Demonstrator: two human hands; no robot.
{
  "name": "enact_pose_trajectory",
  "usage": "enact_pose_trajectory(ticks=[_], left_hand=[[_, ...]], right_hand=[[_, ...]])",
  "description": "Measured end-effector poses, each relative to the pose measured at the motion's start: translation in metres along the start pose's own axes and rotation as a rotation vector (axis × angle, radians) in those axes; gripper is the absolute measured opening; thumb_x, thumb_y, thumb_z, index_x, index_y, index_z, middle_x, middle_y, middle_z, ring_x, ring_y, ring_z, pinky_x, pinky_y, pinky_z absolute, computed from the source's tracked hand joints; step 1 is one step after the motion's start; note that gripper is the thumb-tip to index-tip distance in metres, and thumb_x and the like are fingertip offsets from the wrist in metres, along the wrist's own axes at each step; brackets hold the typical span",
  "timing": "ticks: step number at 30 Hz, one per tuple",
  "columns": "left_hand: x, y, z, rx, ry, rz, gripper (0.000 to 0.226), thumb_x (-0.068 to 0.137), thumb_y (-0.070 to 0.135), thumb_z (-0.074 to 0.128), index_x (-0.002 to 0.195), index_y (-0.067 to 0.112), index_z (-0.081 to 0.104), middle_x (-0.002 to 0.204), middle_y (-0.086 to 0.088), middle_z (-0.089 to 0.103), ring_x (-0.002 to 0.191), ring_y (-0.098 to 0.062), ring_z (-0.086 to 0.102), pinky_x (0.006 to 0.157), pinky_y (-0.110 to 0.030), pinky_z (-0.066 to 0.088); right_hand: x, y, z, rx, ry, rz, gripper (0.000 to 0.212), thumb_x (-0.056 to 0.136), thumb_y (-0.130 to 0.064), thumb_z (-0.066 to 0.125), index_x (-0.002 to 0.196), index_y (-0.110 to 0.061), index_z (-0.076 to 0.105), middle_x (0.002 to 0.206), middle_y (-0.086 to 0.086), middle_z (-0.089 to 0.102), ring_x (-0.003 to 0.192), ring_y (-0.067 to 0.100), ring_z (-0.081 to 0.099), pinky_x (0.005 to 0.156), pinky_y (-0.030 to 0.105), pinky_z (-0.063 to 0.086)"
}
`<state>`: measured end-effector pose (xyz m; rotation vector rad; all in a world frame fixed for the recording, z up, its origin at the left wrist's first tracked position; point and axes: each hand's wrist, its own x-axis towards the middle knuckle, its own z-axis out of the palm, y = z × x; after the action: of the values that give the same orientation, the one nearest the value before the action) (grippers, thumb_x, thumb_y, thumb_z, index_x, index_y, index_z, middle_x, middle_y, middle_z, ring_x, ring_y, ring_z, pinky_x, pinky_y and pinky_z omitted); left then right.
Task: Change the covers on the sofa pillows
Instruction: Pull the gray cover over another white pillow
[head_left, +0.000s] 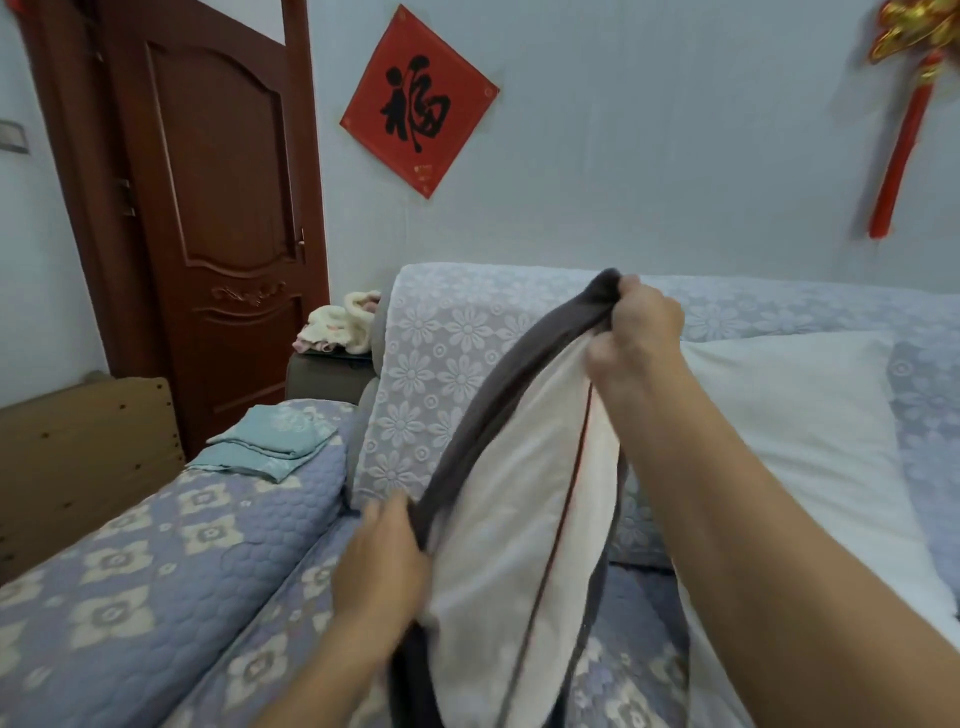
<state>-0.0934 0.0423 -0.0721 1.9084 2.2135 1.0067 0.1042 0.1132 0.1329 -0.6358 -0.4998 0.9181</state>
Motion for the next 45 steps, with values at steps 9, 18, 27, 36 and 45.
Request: enact_pose_trajectory(ticks=[9,18,27,36,45], left_hand=[[0.104,0.052,-0.059,0.153,0.445,0.340,0.020,0.095,0.008,0.049,0.113,0.009,0.056,0.101,-0.020,0.065,0.089,-0.045,0.064,0.068,-0.045,0.044],[-0.128,-0.142,0.151,0.387,-0.276,0.283,0.027,0.076,0.004,0.075,0.102,0.010,0.069,0.119,-0.017,0.059,0.123,-0.042,0.055,0.092,-0.055,0.051],[-0.156,-0.123,0.161,0.268,0.123,0.354,0.008,0.088,0.011,0.058,0.090,0.006,0.065,0.115,-0.018,0.059,0.104,-0.039,0.055,0.085,-0.049,0.045],[-0.141,-0.085,0.223,0.440,-0.367,0.584,0.062,0.097,0.054,0.044,0.155,0.038,0.032,0.165,-0.008,0.028,0.147,-0.045,0.028,0.117,-0.062,0.026],[-0.018,-0.061,0.243,0.591,-0.557,0.124,0.065,0.096,0.065,0.030,0.156,0.044,0.018,0.169,0.002,0.005,0.154,-0.036,-0.003,0.114,-0.072,-0.006]], right_hand=[[0.026,0.045,-0.196,0.110,0.058,0.020,0.018,0.096,-0.013,0.056,0.112,-0.010,0.064,0.095,-0.004,0.066,0.090,0.009,0.061,0.059,0.011,0.046],[-0.085,0.142,-0.429,-1.453,-0.100,0.411,0.026,0.086,-0.003,0.066,0.110,-0.005,0.058,0.102,0.014,0.058,0.092,0.030,0.058,0.079,0.037,0.047],[-0.044,0.201,-0.394,-2.144,-0.906,-0.176,0.117,0.079,-0.049,0.073,0.158,-0.026,-0.011,0.164,0.009,-0.001,0.150,0.037,0.005,0.120,0.058,0.015],[-0.029,0.209,-0.401,-1.775,-0.728,-0.501,0.069,0.088,-0.020,0.070,0.151,-0.019,0.042,0.149,0.020,0.040,0.133,0.042,0.037,0.110,0.054,0.038],[-0.008,0.198,-0.409,-1.972,-0.316,-0.288,0.011,0.085,-0.005,0.059,0.095,-0.006,0.054,0.090,0.015,0.058,0.075,0.038,0.053,0.057,0.039,0.034]])
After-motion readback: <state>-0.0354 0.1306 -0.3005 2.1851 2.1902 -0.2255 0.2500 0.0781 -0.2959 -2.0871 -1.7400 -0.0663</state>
